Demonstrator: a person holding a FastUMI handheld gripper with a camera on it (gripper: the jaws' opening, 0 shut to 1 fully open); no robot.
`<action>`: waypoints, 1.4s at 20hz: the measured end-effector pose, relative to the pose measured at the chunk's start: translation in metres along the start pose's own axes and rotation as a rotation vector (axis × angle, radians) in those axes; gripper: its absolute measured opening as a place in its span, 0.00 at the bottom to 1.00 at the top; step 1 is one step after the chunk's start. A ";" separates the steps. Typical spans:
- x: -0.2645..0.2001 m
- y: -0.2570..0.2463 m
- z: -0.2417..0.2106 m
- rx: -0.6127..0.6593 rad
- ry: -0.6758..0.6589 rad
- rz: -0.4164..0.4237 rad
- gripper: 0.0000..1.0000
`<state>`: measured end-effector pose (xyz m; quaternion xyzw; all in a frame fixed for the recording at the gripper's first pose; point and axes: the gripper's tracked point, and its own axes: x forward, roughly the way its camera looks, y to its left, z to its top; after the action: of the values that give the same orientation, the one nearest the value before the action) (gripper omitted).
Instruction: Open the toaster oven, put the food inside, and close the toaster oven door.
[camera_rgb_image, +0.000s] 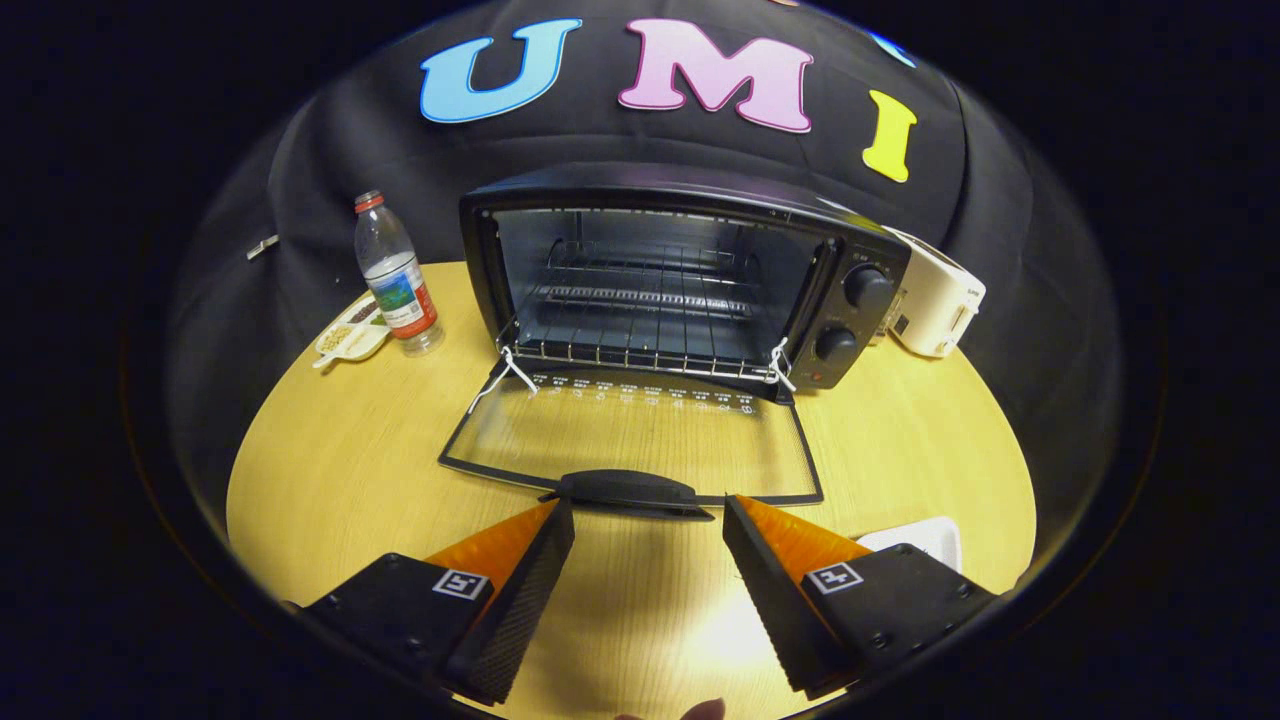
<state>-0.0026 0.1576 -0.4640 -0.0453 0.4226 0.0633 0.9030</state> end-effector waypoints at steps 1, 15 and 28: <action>-0.005 -0.001 -0.002 0.008 0.011 0.012 0.99; -0.085 -0.185 -0.018 0.007 0.242 0.132 1.00; -0.030 -0.286 -0.114 0.135 0.617 0.134 0.81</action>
<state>-0.0645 -0.1428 -0.5063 0.0257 0.6817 0.0778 0.7270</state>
